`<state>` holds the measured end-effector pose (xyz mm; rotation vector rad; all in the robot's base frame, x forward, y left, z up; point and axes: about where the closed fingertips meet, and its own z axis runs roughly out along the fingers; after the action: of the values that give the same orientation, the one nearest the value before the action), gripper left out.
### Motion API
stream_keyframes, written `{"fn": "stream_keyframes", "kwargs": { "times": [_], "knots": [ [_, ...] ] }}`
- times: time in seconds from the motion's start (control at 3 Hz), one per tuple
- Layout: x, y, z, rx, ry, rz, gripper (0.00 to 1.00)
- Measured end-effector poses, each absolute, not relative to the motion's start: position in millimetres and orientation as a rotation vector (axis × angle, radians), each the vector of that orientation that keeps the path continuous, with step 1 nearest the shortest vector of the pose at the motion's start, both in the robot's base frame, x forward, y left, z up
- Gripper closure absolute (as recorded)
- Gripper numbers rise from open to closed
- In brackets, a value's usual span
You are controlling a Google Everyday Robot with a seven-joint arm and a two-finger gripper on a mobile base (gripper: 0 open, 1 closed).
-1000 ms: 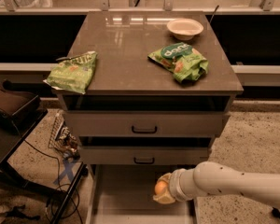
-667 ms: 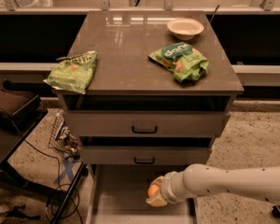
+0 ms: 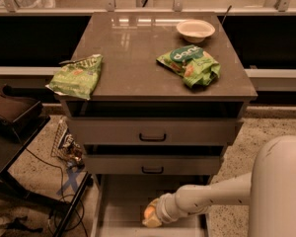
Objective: Place orange into bottom drawer
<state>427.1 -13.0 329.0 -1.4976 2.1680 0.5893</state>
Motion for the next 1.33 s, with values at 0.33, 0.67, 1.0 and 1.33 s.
{"fn": "stream_keyframes", "kwargs": {
  "times": [0.33, 0.67, 1.0, 1.33],
  "knots": [
    [456, -7, 286, -1.344, 2.166, 0.662, 1.00],
    [459, -5, 234, -1.193, 2.199, 0.764, 1.00],
    [446, -1, 189, -1.083, 2.243, 0.856, 1.00],
    [439, 4, 155, -0.954, 2.260, 0.957, 1.00]
  ]
}}
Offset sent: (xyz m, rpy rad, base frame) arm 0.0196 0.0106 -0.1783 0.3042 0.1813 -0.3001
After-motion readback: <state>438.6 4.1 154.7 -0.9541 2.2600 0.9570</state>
